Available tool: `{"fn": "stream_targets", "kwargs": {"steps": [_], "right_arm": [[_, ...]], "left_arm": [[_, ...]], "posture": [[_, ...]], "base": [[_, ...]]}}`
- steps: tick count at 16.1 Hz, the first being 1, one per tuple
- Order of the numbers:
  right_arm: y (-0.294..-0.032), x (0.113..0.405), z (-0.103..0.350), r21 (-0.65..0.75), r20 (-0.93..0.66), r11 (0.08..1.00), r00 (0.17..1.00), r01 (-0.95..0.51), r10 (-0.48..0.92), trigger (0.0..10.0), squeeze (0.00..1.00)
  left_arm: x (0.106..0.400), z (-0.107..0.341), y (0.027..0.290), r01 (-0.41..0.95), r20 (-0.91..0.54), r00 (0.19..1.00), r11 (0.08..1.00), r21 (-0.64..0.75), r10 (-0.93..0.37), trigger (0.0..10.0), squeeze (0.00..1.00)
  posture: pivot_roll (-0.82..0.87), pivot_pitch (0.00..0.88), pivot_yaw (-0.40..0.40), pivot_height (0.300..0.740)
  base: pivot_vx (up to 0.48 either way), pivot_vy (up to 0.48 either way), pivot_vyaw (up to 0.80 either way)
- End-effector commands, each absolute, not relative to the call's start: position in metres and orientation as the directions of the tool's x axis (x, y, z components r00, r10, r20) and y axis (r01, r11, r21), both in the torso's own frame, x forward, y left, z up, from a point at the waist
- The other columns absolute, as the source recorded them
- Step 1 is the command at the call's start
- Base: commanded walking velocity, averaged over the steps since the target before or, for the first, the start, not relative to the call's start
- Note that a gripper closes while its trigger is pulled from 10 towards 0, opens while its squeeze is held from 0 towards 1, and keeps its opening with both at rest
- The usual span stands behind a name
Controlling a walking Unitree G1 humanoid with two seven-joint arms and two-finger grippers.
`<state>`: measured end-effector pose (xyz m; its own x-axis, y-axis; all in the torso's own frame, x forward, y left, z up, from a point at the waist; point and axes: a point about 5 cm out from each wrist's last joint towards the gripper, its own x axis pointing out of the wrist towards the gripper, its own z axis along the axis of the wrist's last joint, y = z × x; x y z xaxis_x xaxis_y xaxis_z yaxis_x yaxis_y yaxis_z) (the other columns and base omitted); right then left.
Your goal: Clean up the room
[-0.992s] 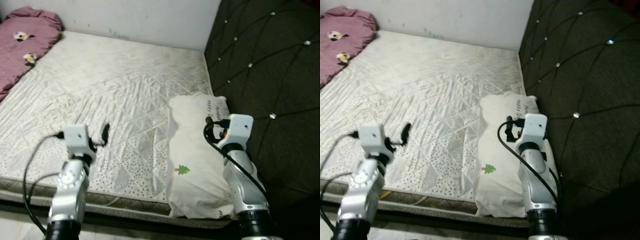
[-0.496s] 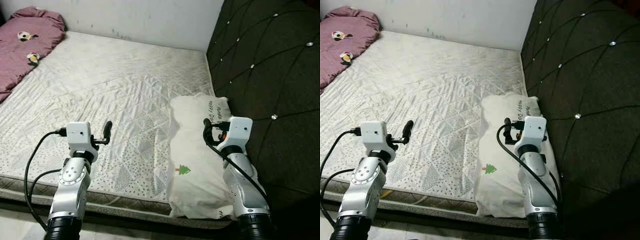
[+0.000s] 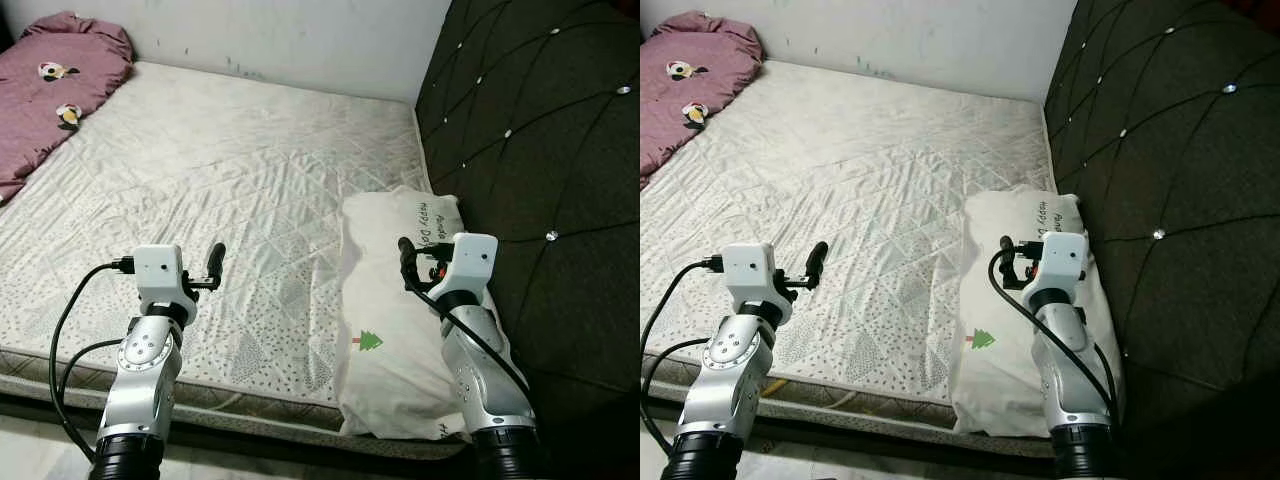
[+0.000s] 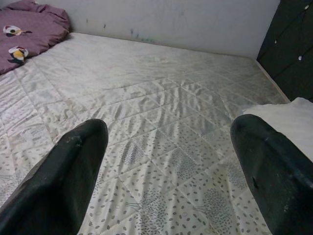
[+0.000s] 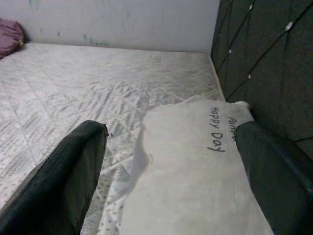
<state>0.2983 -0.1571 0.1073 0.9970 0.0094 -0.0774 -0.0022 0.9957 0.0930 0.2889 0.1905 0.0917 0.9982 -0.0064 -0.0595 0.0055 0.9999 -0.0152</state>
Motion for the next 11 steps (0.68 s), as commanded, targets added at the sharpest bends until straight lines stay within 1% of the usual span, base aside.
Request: {"fn": "stream_targets", "kwargs": {"steps": [1, 2, 3, 4, 5, 6, 7, 8, 10, 11], "right_arm": [[-0.1598, 0.3005, 0.1139, 0.113, -0.068, 0.994, 0.998, 0.003, 0.005, 10.0, 0.0], [-0.1616, 0.301, 0.1137, 0.075, -0.07, 0.997, 0.998, 0.013, -0.008, 10.0, 0.0], [-0.1602, 0.3012, 0.1138, 0.093, -0.067, 0.996, 0.998, 0.004, 0.002, 10.0, 0.0], [-0.1603, 0.3012, 0.1142, 0.082, -0.065, 0.997, 0.998, 0.005, 0.0, 10.0, 0.0], [-0.1602, 0.3003, 0.1162, 0.112, -0.047, 0.993, 0.999, 0.024, -0.019, 10.0, 0.0], [-0.1599, 0.3013, 0.1133, 0.147, -0.074, 0.989, 0.997, 0.035, -0.025, 10.0, 0.0], [-0.1581, 0.3008, 0.1154, 0.151, -0.056, 0.988, 0.998, 0.014, -0.006, 10.0, 0.0], [-0.1565, 0.3006, 0.1166, 0.119, -0.048, 0.993, 0.999, 0.002, 0.003, 10.0, 0.0], [-0.1564, 0.3004, 0.1133, 0.113, -0.073, 0.994, 0.997, 0.009, -0.001, 10.0, 0.0], [-0.1581, 0.3007, 0.1126, 0.123, -0.078, 0.992, 0.997, 0.018, -0.009, 10.0, 0.0]], "left_arm": [[0.2895, 0.0917, 0.1861, 0.025, -0.063, 0.998, 1.0, -0.014, -0.025, 10.0, 0.0], [0.2895, 0.0916, 0.1861, 0.025, -0.064, 0.998, 1.0, -0.013, -0.026, 10.0, 0.0], [0.2895, 0.0915, 0.186, 0.025, -0.064, 0.998, 1.0, -0.013, -0.026, 10.0, 0.0], [0.2894, 0.0915, 0.186, 0.025, -0.065, 0.998, 1.0, -0.013, -0.026, 10.0, 0.0], [0.2883, 0.0904, 0.1844, 0.029, -0.067, 0.997, 0.999, -0.015, -0.03, 10.0, 0.0], [0.2875, 0.0897, 0.1833, 0.033, -0.069, 0.997, 0.999, -0.017, -0.034, 10.0, 0.0], [0.2873, 0.0896, 0.1832, 0.034, -0.07, 0.997, 0.999, -0.019, -0.035, 10.0, 0.0], [0.2872, 0.0899, 0.1833, 0.034, -0.068, 0.997, 0.999, -0.022, -0.035, 10.0, 0.0], [0.2876, 0.0907, 0.1839, 0.033, -0.065, 0.997, 0.999, -0.024, -0.034, 10.0, 0.0], [0.2879, 0.091, 0.184, 0.033, -0.065, 0.997, 0.999, -0.024, -0.034, 10.0, 0.0]], "posture": [[-0.02, 0.0, -0.073, 0.74], [-0.02, 0.0, -0.074, 0.74], [-0.02, 0.0, -0.074, 0.74], [-0.02, 0.0, -0.074, 0.74], [-0.02, 0.0, -0.076, 0.74], [-0.02, 0.0, -0.076, 0.74], [-0.02, 0.0, -0.076, 0.74], [-0.02, 0.0, -0.078, 0.74], [-0.02, 0.0, -0.079, 0.74], [-0.02, 0.0, -0.079, 0.74]], "base": [[0.0, 0.0, 0.0], [0.0, 0.0, 0.0], [0.0, 0.0, 0.0], [0.0, 0.0, 0.0], [0.0, 0.0, 0.0], [0.0, 0.0, 0.0], [0.0, 0.0, 0.0], [0.0, 0.0, 0.0], [0.0, 0.0, 0.0], [0.0, 0.0, -0.8]]}}
